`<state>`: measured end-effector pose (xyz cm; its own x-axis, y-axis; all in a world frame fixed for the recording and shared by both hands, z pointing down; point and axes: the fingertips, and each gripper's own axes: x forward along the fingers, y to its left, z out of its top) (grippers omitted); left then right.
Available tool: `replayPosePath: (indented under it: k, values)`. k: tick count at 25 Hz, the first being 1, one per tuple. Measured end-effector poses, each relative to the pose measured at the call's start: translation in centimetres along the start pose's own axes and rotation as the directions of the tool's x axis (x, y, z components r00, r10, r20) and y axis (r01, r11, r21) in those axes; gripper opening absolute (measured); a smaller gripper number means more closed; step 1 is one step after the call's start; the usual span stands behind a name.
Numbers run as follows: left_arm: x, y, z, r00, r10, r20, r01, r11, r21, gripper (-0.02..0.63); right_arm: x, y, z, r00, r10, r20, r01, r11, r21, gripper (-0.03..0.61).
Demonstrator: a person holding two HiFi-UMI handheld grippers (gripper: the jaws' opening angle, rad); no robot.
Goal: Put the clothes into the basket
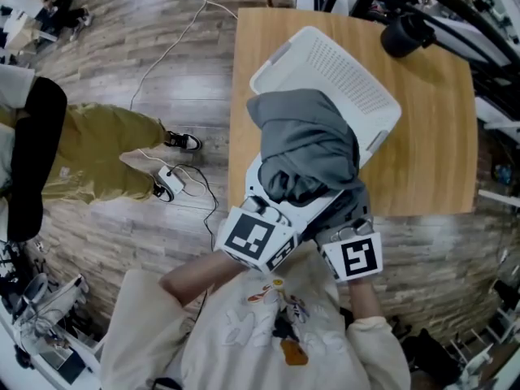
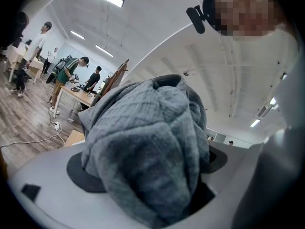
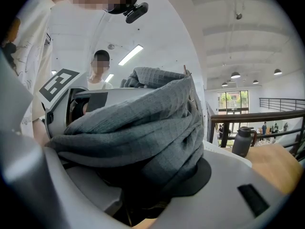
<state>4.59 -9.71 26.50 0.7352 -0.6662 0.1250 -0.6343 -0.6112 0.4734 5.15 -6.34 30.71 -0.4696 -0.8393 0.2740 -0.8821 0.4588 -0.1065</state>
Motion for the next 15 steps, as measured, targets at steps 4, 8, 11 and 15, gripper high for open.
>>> replayPosePath:
  k: [4,8,11,15]
  values:
    - [2.5,0.2,0.0,1.000,0.008,-0.003,-0.008,1.000,-0.013,0.522,0.7,-2.4,0.1,1.000,0.007,-0.015,-0.007,1.000,-0.002,0.206]
    - [5.1,1.1,0.0,0.999,0.030,-0.015,-0.030,0.999,-0.040,0.522,2.1,-4.7,0.2,0.999,0.035,-0.034,-0.035,0.999,-0.005,0.206]
    - [6.6,2.0,0.2,0.999,0.045,-0.009,-0.046,0.998,-0.049,0.522,3.3,-5.9,0.4,0.998,0.056,-0.041,-0.057,0.998,-0.016,0.206]
    - [8.8,2.7,0.6,0.998,0.063,-0.001,-0.063,0.996,-0.064,0.522,4.5,-7.9,0.6,0.996,0.066,-0.053,-0.067,0.998,-0.018,0.206]
